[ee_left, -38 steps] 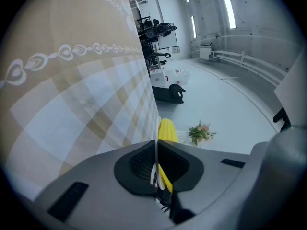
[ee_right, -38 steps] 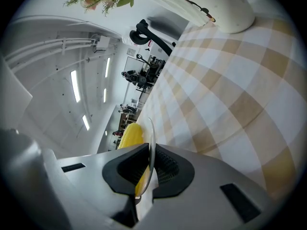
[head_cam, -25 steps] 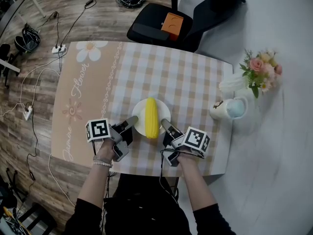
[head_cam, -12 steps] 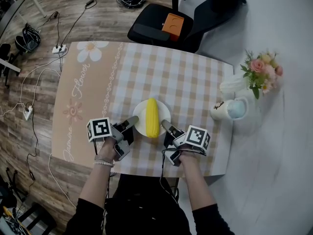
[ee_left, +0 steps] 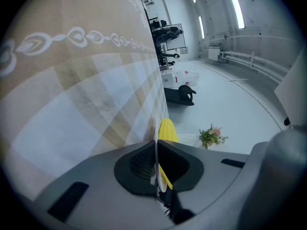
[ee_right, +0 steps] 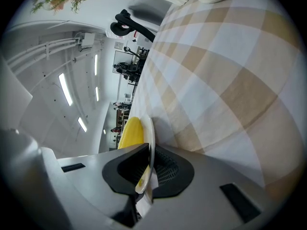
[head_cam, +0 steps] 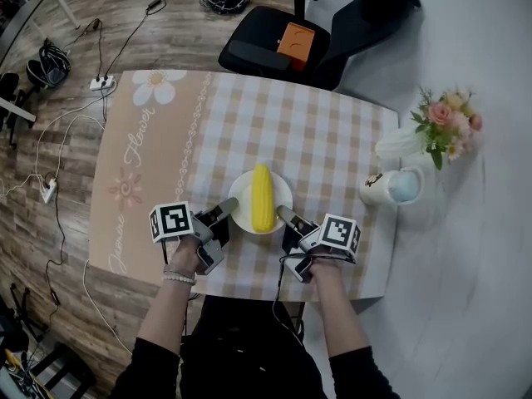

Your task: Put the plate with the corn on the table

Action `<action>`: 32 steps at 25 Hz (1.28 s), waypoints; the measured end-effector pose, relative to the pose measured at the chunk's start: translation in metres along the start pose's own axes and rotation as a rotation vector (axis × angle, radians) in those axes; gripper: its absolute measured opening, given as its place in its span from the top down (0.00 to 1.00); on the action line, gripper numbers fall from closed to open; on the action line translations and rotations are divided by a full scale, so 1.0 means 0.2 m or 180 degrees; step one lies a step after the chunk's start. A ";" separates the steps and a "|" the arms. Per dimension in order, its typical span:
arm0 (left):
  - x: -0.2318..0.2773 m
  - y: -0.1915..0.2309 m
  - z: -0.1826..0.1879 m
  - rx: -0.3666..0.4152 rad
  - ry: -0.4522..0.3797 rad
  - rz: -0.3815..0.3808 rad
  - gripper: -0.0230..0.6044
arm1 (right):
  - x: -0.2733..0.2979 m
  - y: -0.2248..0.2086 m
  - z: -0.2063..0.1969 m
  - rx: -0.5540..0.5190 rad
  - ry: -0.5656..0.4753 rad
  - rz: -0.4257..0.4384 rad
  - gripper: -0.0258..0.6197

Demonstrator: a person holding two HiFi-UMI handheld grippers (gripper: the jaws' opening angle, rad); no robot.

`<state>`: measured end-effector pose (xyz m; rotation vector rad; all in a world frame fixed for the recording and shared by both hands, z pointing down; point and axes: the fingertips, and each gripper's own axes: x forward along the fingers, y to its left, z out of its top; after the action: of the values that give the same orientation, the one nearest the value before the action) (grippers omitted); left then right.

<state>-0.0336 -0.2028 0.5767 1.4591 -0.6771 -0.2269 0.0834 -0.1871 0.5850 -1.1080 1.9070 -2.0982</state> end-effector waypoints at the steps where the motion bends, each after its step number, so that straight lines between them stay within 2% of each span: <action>1: 0.00 -0.01 0.00 0.0043 0.0003 -0.0019 0.93 | 0.00 0.00 0.00 -0.0013 -0.0006 0.0010 0.88; 5: -0.01 -0.02 -0.01 0.0144 0.0002 -0.0057 0.93 | -0.01 0.00 -0.02 -0.0122 0.0043 -0.0028 0.88; 8: 0.00 -0.02 -0.01 0.0193 -0.0003 -0.0049 0.93 | -0.02 -0.01 -0.02 -0.0268 0.0116 -0.0178 0.87; 12: 0.05 -0.03 -0.05 0.0204 -0.0005 -0.0014 0.93 | -0.07 -0.05 0.00 -0.0445 0.0209 -0.0427 0.83; 17: 0.02 -0.02 -0.03 0.0154 -0.0015 0.0029 0.93 | -0.04 -0.04 -0.02 -0.0594 0.0280 -0.0577 0.81; 28: 0.00 -0.01 -0.02 0.0194 0.0033 0.0035 0.93 | -0.05 -0.02 -0.10 -0.1109 0.0921 -0.0344 0.78; 32: 0.00 -0.01 -0.02 0.0241 0.0088 0.0017 0.93 | -0.06 -0.03 -0.12 -0.1245 0.1147 -0.0355 0.76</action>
<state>-0.0302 -0.1992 0.5743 1.5298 -0.6733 -0.1783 0.0794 -0.1596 0.5858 -0.9618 2.5654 -2.1595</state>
